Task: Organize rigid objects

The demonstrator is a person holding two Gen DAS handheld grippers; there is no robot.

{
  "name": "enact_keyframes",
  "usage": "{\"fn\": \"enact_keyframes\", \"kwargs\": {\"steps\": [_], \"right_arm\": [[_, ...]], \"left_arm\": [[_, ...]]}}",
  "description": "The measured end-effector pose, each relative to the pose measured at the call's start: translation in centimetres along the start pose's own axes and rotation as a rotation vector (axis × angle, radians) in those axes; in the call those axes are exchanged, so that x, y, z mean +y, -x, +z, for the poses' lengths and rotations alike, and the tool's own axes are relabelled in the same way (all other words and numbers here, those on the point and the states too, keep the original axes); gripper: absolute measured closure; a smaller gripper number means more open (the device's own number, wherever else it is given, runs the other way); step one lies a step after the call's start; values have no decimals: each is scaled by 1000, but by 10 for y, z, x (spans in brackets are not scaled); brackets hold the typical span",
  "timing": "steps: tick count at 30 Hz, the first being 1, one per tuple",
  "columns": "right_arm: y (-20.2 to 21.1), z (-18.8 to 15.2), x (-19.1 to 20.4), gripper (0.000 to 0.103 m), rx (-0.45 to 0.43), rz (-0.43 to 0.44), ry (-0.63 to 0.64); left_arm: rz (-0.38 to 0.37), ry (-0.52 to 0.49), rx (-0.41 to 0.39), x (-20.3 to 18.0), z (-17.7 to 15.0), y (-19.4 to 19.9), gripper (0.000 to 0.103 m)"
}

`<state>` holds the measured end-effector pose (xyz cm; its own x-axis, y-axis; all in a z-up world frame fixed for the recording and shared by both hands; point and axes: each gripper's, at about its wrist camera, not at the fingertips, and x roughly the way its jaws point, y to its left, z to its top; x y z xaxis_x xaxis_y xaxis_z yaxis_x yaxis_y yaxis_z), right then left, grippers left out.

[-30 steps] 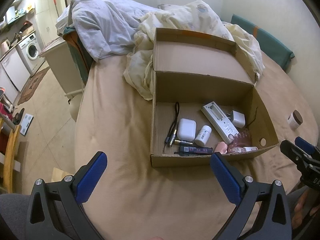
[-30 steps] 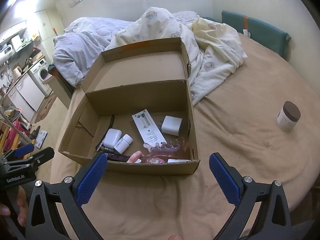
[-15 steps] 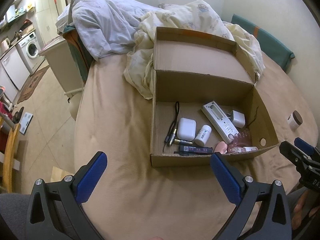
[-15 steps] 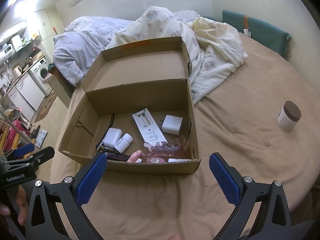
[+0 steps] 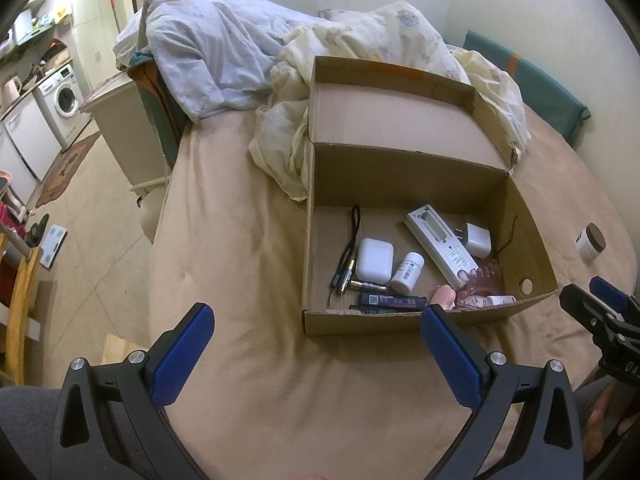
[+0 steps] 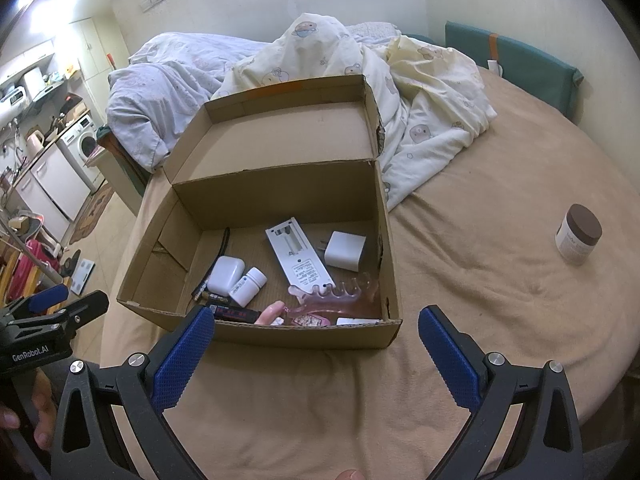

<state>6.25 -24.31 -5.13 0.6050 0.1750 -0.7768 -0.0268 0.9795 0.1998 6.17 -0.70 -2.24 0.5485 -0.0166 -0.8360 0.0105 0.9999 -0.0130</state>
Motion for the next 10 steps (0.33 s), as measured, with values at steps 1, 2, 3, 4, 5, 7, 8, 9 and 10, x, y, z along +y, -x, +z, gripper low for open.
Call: {"fn": "enact_keyframes", "kwargs": {"steps": [1,2,3,4,5,7,8,9,10], "right_arm": [[0,0,0,0,0,0,0],[0,0,0,0,0,0,-1],[0,0,0,0,0,0,-1],[0,0,0,0,-1,0,0],[0,0,0,0,-1,-1,0],[0,0,0,0,0,0,-1],[0,0,0,0,1,0,0],[0,0,0,0,2,1,0],[0,-1,1,0,3,2,3]], "left_arm": [[-1,-1,1,0,0,0,0],[-1,-3,1,0,0,0,0],[-1,-3,0,0,0,0,0],[-2,-6,-1,0,0,0,0],[-3,-9,-2,-1,0,0,0],[-7,-13,-5,-1,0,1,0],[-10,-14,-8,-1,0,2,0],[-10,-15,-10,-1,0,2,0],[-9,-17,-10,-1,0,2,0]]}}
